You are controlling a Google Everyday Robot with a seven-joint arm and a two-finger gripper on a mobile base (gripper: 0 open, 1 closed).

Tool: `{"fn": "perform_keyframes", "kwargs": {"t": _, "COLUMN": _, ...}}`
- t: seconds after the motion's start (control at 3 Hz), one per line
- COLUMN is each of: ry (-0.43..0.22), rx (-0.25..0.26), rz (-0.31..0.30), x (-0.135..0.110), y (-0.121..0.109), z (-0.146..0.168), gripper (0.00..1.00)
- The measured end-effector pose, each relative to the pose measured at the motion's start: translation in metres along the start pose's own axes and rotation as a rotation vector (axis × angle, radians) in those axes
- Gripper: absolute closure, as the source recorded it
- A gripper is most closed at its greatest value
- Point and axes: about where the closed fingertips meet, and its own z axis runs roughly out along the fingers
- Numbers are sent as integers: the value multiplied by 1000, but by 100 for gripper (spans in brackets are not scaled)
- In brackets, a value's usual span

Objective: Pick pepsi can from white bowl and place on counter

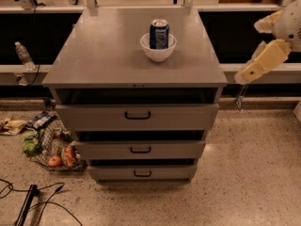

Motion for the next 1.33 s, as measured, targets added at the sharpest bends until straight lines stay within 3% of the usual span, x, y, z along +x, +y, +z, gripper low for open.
{"fn": "perform_keyframes", "kwargs": {"t": 0.33, "ry": -209, "rx": 25, "rz": 60, "x": -20, "y": -30, "z": 38, "gripper": 0}}
{"fn": "perform_keyframes", "kwargs": {"t": 0.67, "ry": -358, "rx": 81, "rz": 115, "x": -51, "y": -64, "z": 70, "gripper": 0}}
{"fn": "perform_keyframes", "kwargs": {"t": 1.0, "ry": -400, "rx": 119, "rz": 115, "x": -84, "y": -86, "z": 84, "gripper": 0}}
{"fn": "perform_keyframes", "kwargs": {"t": 1.33, "ry": -403, "rx": 111, "rz": 105, "x": -93, "y": -85, "z": 89, "gripper": 0}}
